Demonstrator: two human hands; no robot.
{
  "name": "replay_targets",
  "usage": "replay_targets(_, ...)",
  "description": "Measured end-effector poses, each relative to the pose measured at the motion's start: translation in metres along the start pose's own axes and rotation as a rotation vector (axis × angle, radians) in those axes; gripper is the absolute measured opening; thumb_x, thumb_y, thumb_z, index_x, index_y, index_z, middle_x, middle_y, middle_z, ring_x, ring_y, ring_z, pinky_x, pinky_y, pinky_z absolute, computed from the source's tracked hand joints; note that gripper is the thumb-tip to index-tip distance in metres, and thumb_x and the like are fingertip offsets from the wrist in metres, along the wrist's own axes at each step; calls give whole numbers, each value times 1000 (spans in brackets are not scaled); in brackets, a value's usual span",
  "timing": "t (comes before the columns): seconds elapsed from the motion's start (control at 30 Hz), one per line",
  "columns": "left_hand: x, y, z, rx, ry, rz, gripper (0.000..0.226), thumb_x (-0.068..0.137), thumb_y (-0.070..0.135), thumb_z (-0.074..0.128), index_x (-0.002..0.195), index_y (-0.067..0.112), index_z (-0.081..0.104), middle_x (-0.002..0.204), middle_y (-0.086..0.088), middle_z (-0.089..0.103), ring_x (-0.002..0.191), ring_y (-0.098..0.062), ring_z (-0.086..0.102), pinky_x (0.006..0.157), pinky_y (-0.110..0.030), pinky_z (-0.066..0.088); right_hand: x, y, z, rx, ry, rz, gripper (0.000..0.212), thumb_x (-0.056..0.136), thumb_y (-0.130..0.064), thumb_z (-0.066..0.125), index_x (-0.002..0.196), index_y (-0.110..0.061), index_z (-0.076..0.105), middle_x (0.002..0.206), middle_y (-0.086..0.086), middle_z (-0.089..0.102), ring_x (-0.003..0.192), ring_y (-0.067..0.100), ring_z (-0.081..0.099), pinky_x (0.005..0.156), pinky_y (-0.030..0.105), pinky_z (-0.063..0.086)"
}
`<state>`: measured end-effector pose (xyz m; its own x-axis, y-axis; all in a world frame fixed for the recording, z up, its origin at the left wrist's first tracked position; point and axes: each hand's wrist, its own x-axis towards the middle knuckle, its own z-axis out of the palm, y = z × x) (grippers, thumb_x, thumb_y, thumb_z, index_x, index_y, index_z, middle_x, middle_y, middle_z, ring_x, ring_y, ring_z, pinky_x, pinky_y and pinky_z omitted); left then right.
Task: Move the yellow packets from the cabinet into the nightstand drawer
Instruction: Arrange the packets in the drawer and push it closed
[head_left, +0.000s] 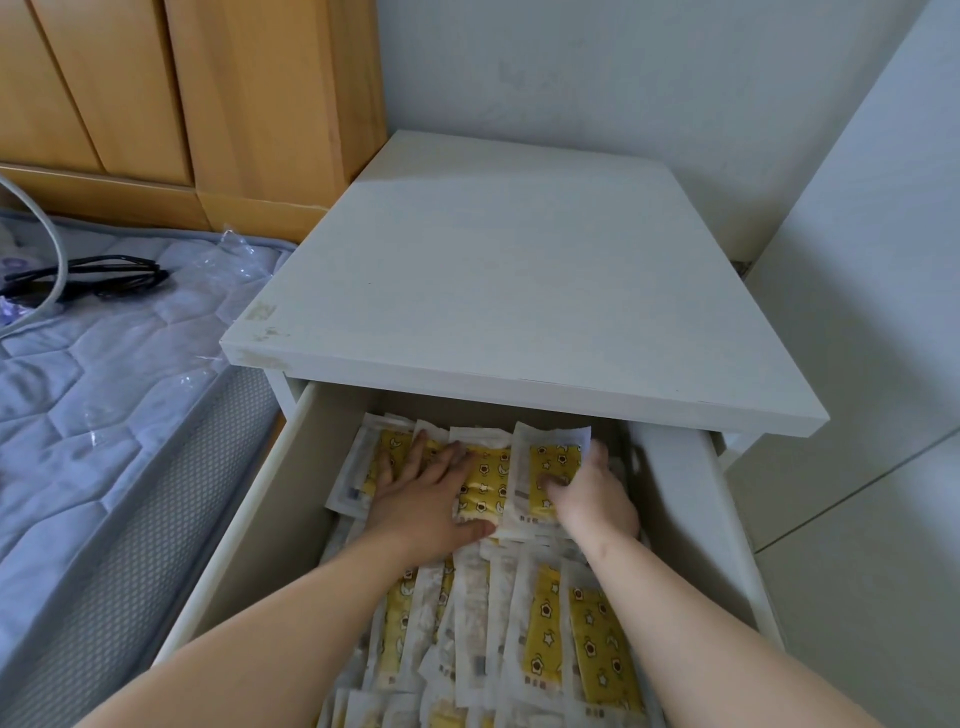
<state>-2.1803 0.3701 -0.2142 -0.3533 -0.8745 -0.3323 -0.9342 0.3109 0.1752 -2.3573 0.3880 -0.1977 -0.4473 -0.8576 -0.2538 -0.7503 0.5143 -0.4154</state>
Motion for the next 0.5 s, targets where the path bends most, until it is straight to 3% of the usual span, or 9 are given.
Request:
replay_targets(0.07,1,0,-1,0,-10,1,85,85,71,36,149,37,-8,157,13,-15,143,-20,-24,112,-53,-14,0,2,2,-80,33,-30,81,85,-50,59,147,-21,14,137,12,43,117,29,53,76,36,51)
replay_targets(0.17,1,0,-2,2,-17,1,85,85,71,36,149,37,-8,157,13,-15,143,-20,-23,112,-52,-14,-3,3,1,-237,81,-102,83,84,-59,54,148,-29,11,143,12,32,129,30,39,98,38,40)
replay_targets(0.33,3,-2,1,33,-10,9,83,85,73,32,148,39,-10,157,12,-15,143,-21,-22,112,-51,-15,-8,6,2,-384,76,-215,58,88,-60,43,138,-33,37,143,6,27,130,29,29,104,40,26)
replay_targets(0.43,3,-2,2,29,-8,21,76,87,70,29,147,44,-9,157,11,-16,143,-22,-23,112,-51,-15,-8,5,4,-367,54,-271,58,89,-55,44,139,-27,38,155,0,14,139,30,19,112,43,17)
replay_targets(0.5,4,-3,2,27,-6,30,73,89,69,28,146,45,-9,157,11,-17,143,-22,-23,112,-50,-15,-7,4,5,-316,25,-298,59,90,-49,46,140,-20,35,156,0,19,141,27,20,115,41,15)
